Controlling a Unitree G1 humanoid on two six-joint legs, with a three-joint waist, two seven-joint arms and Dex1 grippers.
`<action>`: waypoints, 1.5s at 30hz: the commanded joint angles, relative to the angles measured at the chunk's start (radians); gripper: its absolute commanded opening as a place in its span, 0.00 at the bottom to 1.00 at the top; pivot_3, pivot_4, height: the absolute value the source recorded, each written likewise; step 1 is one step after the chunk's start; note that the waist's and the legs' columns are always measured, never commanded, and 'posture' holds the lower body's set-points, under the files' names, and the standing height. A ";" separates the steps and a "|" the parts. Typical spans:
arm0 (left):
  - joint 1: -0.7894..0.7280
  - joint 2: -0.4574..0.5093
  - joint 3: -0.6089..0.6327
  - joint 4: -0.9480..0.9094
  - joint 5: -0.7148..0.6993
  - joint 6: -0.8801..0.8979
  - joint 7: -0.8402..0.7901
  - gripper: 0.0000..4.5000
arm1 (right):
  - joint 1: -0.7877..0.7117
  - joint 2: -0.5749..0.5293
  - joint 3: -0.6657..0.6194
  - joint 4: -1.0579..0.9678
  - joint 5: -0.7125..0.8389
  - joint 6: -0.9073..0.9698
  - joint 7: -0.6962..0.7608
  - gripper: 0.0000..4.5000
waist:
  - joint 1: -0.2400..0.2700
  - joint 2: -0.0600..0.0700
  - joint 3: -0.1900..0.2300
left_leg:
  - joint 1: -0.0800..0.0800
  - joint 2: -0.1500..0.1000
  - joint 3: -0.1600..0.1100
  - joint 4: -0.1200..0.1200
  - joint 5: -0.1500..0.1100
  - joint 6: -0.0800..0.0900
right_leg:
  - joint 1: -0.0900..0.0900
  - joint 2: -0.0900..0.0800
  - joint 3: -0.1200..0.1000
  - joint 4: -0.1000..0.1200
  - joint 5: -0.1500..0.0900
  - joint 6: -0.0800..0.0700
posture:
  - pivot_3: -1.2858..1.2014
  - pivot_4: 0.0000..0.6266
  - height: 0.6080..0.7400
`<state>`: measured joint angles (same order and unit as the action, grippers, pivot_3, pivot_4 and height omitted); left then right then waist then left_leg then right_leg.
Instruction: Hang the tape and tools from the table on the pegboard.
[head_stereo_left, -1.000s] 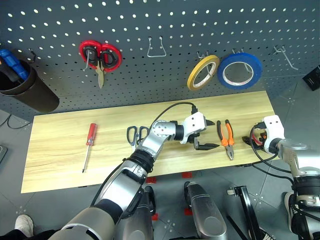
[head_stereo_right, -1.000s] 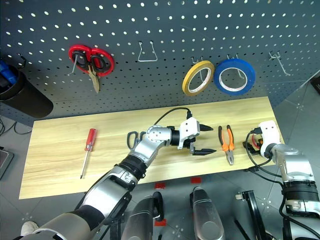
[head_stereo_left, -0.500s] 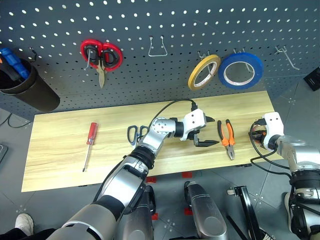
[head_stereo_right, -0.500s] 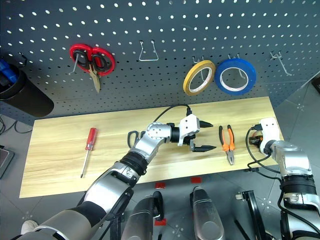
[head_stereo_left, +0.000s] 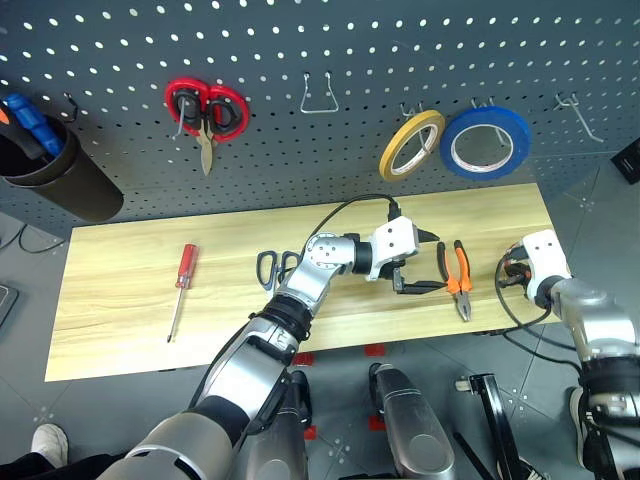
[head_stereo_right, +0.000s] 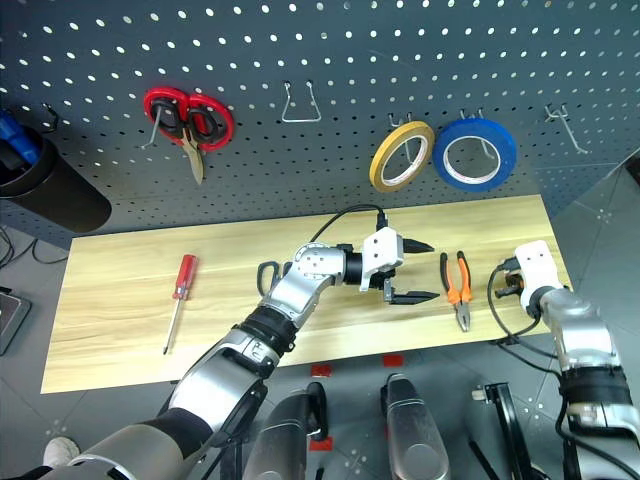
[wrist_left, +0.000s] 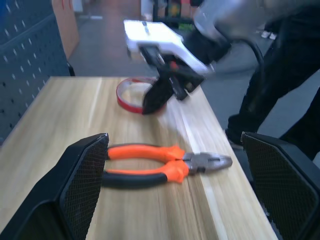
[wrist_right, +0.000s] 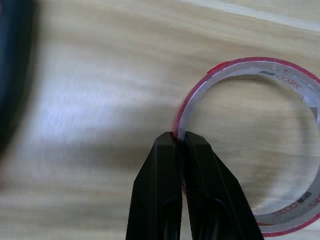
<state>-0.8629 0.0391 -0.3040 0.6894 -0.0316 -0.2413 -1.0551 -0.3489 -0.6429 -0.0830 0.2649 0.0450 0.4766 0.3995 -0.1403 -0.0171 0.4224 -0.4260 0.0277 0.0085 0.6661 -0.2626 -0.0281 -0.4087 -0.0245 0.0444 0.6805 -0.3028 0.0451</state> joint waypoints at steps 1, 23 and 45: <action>0.090 0.015 0.002 -0.232 -0.036 0.122 0.019 1.00 | 0.090 -0.013 -0.016 -0.150 -0.089 -0.154 -0.095 0.01 | -0.003 0.003 -0.003 | -0.001 0.000 0.000 0.000 0.000 0.000 | -0.002 0.000 0.000 0.000 0.000 0.000 | 0.39 0.53 1.00; 0.259 0.043 0.051 -0.741 -0.095 0.516 0.337 1.00 | 0.086 0.001 0.051 -0.081 -0.431 -0.778 -0.393 0.01 | -0.032 0.008 -0.136 | -0.005 -0.002 -0.002 0.011 0.002 -0.002 | -0.002 0.002 0.001 0.006 0.001 0.001 | 0.38 0.31 1.00; 0.136 -0.023 0.049 -0.568 -0.094 0.410 0.359 1.00 | -0.261 0.039 0.059 0.387 -0.214 -0.959 -0.167 0.07 | -0.103 0.011 -0.142 | -0.006 -0.001 -0.002 0.011 0.002 -0.001 | -0.001 0.002 0.000 0.010 0.001 0.001 | 0.39 0.32 1.00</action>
<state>-0.7188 0.0254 -0.2495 0.1520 -0.1159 0.1879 -0.6982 -0.6079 -0.6049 -0.0108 0.6641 -0.2163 -0.4744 0.2001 -0.2431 -0.0059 0.2806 -0.4316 0.0264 0.0061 0.6774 -0.2604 -0.0290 -0.4093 -0.0230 0.0438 0.6902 -0.3015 0.0464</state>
